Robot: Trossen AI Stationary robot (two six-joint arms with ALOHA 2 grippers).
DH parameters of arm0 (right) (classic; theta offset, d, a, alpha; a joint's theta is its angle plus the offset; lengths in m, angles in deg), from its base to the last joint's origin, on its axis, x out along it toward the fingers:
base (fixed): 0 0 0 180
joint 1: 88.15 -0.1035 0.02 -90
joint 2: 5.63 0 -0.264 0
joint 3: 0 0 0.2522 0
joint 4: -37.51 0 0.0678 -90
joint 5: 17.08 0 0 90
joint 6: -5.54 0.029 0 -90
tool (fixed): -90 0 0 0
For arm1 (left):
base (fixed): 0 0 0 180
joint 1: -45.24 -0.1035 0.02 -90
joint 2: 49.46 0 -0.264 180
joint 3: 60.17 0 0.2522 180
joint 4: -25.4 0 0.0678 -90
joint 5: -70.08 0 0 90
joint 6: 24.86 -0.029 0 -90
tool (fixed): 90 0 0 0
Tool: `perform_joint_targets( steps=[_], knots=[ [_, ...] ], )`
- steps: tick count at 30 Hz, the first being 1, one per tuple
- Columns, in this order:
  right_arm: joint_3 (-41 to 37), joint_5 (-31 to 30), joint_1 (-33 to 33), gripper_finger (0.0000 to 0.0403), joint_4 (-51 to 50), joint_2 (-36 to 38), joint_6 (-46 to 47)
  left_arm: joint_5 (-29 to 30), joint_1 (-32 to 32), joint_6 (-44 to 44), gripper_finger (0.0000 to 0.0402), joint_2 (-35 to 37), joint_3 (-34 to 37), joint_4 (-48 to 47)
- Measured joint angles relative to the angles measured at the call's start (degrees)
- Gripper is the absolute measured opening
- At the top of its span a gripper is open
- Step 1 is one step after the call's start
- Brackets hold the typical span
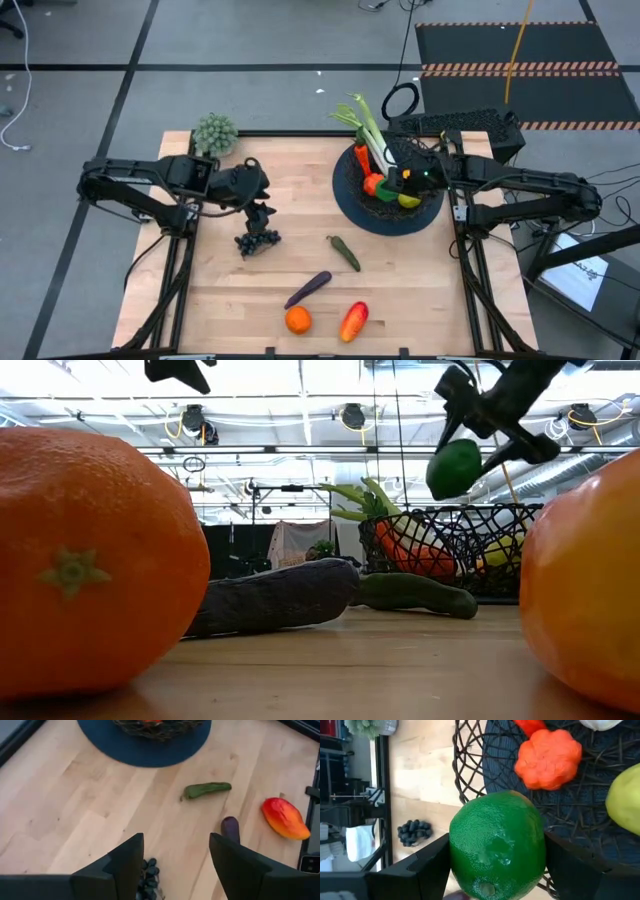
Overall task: Build produce basket
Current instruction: Put the green lime into the black woven basket
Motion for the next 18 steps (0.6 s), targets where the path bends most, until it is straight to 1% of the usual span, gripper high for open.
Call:
perform_joint_targets(
  steps=[5,11,15,18],
  knots=[
    [-2.26,-0.11,1.44,0.0278,-0.33,0.04,-2.60,0.86,0.15,2.62,0.0225,-2.08,0.02,0.09],
    [-6.89,-0.23,6.08,0.0279,-0.70,0.03,-8.83,1.04,0.15,6.18,0.0225,-3.99,0.02,0.52],
    [-9.63,-2.02,8.52,0.0279,-0.11,0.06,-13.79,2.07,0.21,7.88,0.0225,-4.38,0.02,0.71],
    [-11.60,-2.91,9.65,0.0279,2.14,0.04,-16.34,2.14,0.25,9.98,0.0225,-5.00,0.04,2.12]
  ],
)
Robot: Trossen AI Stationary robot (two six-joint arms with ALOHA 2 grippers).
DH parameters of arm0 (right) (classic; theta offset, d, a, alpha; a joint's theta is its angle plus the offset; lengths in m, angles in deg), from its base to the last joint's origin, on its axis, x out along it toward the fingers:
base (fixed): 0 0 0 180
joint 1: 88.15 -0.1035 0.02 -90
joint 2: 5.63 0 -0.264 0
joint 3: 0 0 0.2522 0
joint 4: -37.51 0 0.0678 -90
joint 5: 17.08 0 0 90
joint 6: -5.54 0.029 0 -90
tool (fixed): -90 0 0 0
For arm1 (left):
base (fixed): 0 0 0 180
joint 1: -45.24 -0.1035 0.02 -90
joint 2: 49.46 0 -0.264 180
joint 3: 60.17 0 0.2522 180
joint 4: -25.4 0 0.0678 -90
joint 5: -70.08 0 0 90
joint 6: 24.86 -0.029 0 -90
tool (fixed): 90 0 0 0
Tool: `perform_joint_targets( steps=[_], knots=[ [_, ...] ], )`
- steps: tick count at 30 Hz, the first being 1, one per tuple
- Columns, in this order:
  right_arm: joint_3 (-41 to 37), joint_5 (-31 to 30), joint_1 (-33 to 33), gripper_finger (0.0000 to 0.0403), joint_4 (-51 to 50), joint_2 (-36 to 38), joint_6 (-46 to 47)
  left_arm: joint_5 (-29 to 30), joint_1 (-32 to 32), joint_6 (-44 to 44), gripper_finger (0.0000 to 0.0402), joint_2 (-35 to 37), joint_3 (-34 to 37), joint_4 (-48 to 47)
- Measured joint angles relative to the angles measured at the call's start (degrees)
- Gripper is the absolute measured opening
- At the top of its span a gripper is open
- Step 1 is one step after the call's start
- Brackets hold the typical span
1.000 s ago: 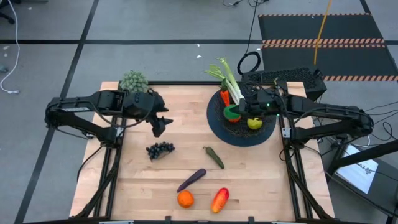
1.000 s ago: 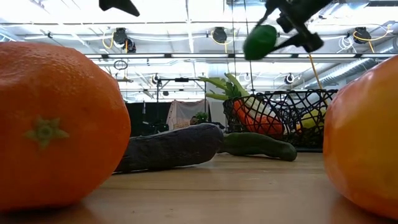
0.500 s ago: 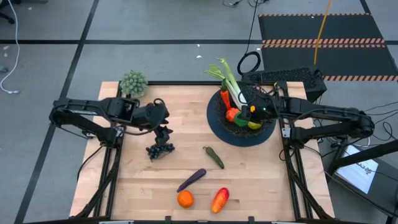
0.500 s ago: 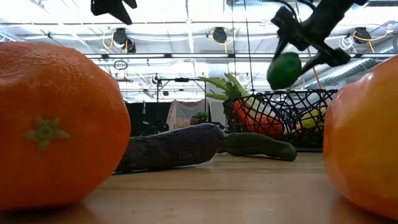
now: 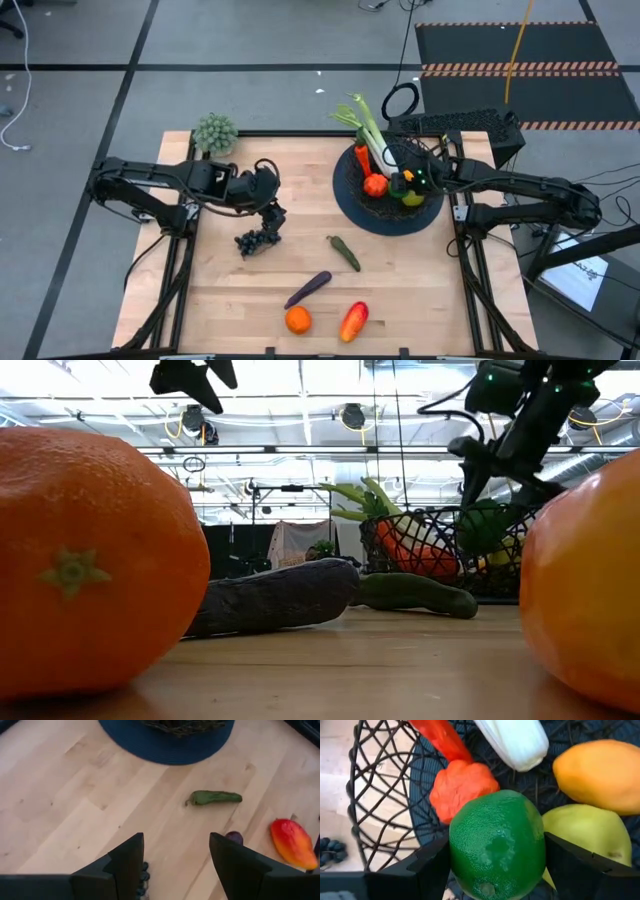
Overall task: Build produce basket
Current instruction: Put the green lime into the black woven basket
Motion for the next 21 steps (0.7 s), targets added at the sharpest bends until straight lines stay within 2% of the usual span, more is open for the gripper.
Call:
perform_joint_targets(
  steps=[6,13,21],
  knots=[
    [-0.61,-0.60,0.46,0.0279,2.99,0.00,-1.75,2.04,2.14,3.25,0.0225,-0.39,-0.04,4.34],
    [-0.61,-1.40,1.78,0.0284,4.22,0.15,-5.14,6.61,4.13,4.15,0.0225,-0.33,-0.02,4.87],
    [-0.61,0.04,1.78,0.0352,5.41,2.67,-5.28,6.54,4.22,2.25,0.0225,-0.25,-0.02,3.65]
  ],
)
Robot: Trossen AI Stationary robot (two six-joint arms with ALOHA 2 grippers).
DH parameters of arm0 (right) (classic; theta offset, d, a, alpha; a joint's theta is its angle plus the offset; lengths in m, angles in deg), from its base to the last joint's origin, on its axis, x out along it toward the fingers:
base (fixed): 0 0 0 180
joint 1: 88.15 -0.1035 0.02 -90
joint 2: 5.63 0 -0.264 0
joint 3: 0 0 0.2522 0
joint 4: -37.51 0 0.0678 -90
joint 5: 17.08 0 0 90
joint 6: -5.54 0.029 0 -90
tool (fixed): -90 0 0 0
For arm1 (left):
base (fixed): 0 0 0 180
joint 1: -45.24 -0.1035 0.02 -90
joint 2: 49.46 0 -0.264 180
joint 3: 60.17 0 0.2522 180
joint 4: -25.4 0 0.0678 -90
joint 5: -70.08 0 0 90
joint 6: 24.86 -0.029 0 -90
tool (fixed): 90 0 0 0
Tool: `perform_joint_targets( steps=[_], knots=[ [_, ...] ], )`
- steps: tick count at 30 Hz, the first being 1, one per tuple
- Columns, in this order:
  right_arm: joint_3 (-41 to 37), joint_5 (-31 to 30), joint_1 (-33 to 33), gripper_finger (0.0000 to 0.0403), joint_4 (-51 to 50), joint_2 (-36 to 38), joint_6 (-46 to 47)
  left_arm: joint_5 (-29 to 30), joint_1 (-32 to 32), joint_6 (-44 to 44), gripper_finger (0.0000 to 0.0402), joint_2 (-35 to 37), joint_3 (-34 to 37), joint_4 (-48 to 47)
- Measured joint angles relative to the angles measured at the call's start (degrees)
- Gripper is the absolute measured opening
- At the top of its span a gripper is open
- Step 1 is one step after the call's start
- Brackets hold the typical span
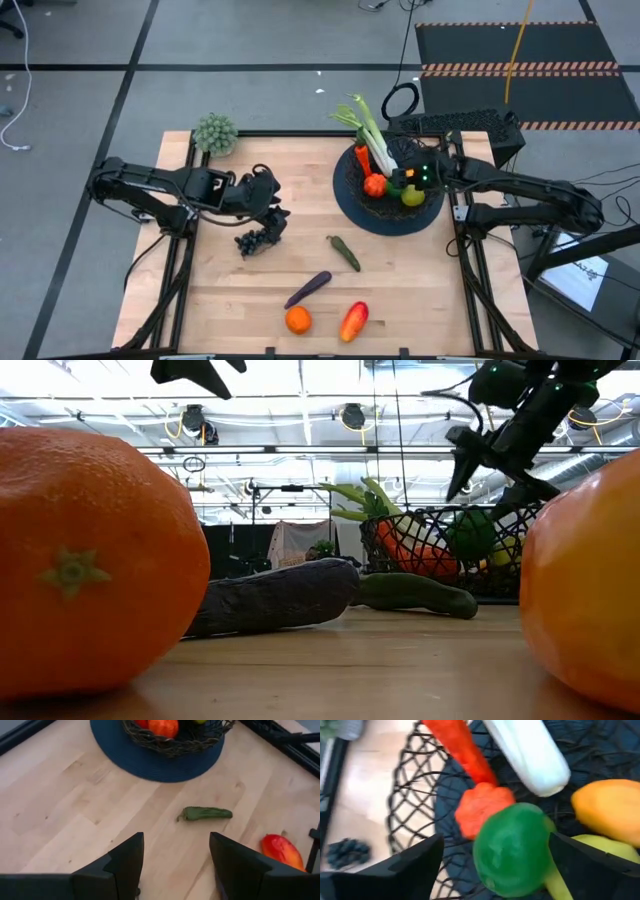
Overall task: Build produce basket
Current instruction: Put the green lime into the black woven basket, then put the yellow mango into the black woven basket
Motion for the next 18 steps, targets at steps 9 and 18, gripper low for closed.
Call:
perform_joint_targets(
  steps=[9,18],
  knots=[
    [4.35,2.91,-2.75,0.0362,-2.04,7.75,8.44,-3.43,-2.38,-9.63,0.0225,0.68,0.00,-0.15],
    [16.71,-0.54,-15.36,0.0340,-3.70,5.46,13.49,-7.69,-4.94,-18.47,0.0225,2.79,0.00,-1.84]
  ],
)
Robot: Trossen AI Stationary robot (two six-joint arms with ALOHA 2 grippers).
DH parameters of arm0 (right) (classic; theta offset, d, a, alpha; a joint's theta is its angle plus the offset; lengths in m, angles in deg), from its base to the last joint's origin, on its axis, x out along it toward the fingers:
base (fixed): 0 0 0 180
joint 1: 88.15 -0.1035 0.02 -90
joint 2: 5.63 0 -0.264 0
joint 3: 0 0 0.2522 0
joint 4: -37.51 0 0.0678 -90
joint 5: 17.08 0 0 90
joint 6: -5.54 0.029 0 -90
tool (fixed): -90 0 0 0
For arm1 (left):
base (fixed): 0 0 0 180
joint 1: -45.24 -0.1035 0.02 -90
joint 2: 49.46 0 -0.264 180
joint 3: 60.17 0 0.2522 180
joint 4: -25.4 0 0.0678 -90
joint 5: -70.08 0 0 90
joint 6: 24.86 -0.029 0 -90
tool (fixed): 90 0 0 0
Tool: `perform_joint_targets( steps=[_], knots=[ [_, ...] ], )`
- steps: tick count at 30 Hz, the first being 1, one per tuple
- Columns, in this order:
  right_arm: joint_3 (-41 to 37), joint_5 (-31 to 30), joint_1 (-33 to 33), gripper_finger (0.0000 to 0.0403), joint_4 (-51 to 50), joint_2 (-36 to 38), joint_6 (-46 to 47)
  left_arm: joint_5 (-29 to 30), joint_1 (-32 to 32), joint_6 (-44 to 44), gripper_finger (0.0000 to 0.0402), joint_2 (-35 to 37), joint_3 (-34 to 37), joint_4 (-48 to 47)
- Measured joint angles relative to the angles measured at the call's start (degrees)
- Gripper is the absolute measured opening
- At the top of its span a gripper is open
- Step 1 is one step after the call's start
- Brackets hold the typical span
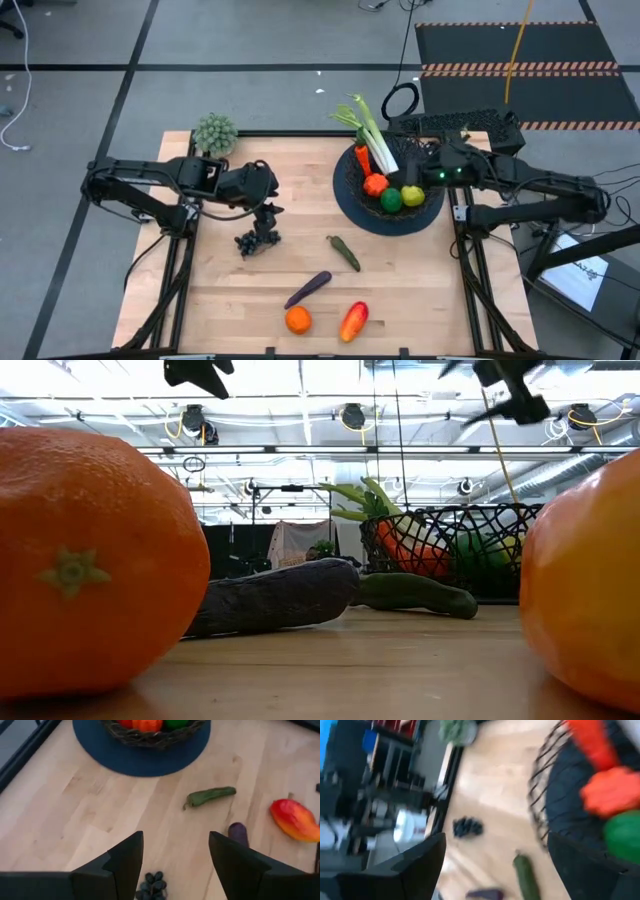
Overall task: Build produce basket
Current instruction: Put the yellow mango into the black woven basket
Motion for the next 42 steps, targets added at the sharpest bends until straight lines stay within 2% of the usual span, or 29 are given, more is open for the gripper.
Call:
perform_joint_targets(
  steps=[4,10,17,23,27,32,42],
  knots=[
    [4.02,-1.27,-7.16,0.0339,-0.09,-4.95,0.46,-0.18,0.02,-1.40,0.0225,1.17,0.00,-0.91],
    [9.39,-2.22,-16.07,0.0339,4.19,-13.12,-2.62,-1.02,1.74,4.42,0.0225,3.67,-0.02,-2.46],
    [14.53,-2.49,-27.38,0.0339,7.80,-19.99,-9.36,-0.01,8.19,13.09,0.0225,5.45,-0.02,-5.49],
    [14.70,3.76,-35.63,0.0339,8.47,-22.71,-14.41,1.80,14.89,22.53,0.0225,4.12,-0.02,-3.97],
    [14.38,5.19,-40.39,0.0339,9.13,-24.19,-25.52,5.19,18.51,28.35,0.0225,2.17,-0.02,-3.74],
    [13.25,5.10,-43.92,0.0339,10.20,-26.92,-41.99,6.12,21.80,34.25,0.0225,-1.13,-0.02,-3.72],
    [6.17,8.19,-44.55,0.0339,22.71,-33.72,-56.41,6.12,25.62,34.83,0.0225,-7.30,-0.02,-3.89]
  ],
)
